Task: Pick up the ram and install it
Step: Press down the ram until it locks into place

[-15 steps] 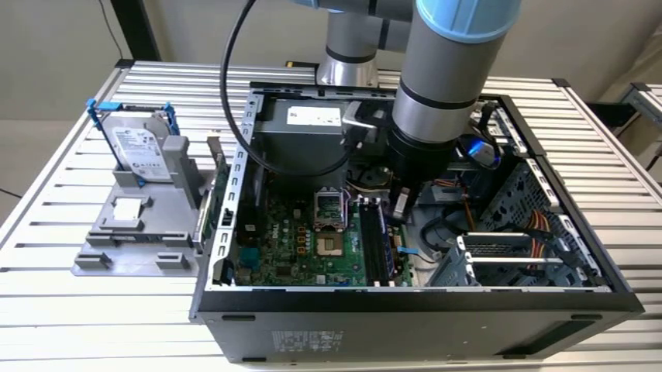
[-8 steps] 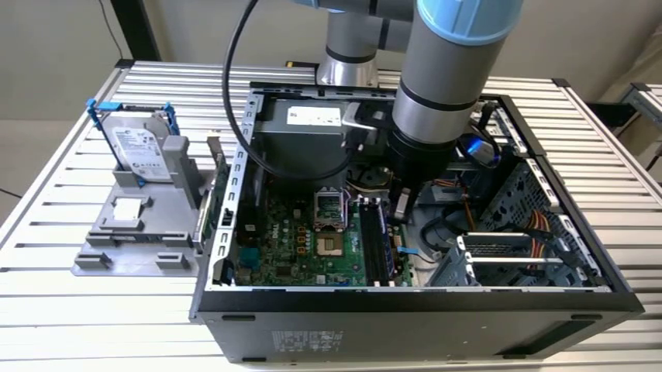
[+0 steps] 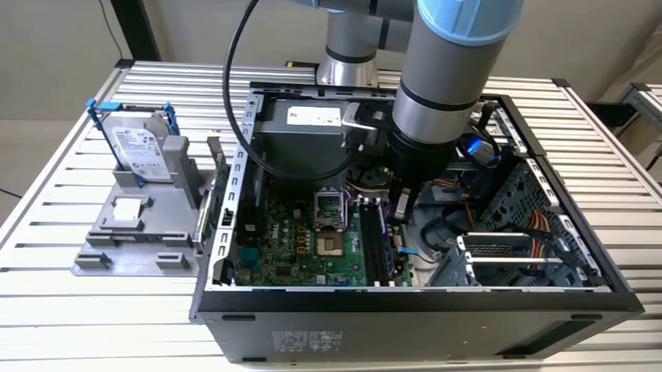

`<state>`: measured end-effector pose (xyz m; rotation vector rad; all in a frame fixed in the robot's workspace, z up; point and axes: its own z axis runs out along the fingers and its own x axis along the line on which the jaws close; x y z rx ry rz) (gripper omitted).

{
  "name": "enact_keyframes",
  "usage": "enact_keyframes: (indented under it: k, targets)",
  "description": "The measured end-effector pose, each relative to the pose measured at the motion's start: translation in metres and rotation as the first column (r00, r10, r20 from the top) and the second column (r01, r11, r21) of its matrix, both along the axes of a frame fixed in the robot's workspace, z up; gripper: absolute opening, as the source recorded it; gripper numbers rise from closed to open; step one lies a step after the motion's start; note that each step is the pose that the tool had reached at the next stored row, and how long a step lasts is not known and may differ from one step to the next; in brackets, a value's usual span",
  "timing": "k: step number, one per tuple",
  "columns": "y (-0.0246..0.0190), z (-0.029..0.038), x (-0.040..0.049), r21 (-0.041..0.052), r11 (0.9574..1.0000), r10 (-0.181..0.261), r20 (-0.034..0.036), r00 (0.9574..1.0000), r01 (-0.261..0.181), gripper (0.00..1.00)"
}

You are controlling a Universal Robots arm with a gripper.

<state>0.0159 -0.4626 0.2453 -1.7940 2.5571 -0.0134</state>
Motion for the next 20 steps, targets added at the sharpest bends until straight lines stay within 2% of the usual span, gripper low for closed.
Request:
enact_keyframes:
  k: [4,7,10,12,13,20]
  targets:
    - [0.0,0.0,0.0,0.0049,1.0,0.008,-0.0001,1.0,-0.008,0.0]
    - [0.0,0.0,0.0,0.0132,0.9998,0.016,-0.001,0.9999,-0.016,0.0]
    - [0.0001,-0.0001,0.0001,0.0198,0.9996,0.022,-0.0056,0.9997,-0.022,0.0]
    - [0.0001,-0.0001,0.0,0.0207,0.9995,0.025,-0.014,0.9996,-0.025,0.0]
    - [0.0001,-0.0001,0.0,0.0206,0.9994,0.029,-0.0159,0.9995,-0.028,0.0]
    - [0.0,-0.0001,0.0,0.0206,0.9986,0.048,-0.0188,0.9987,-0.048,0.0]
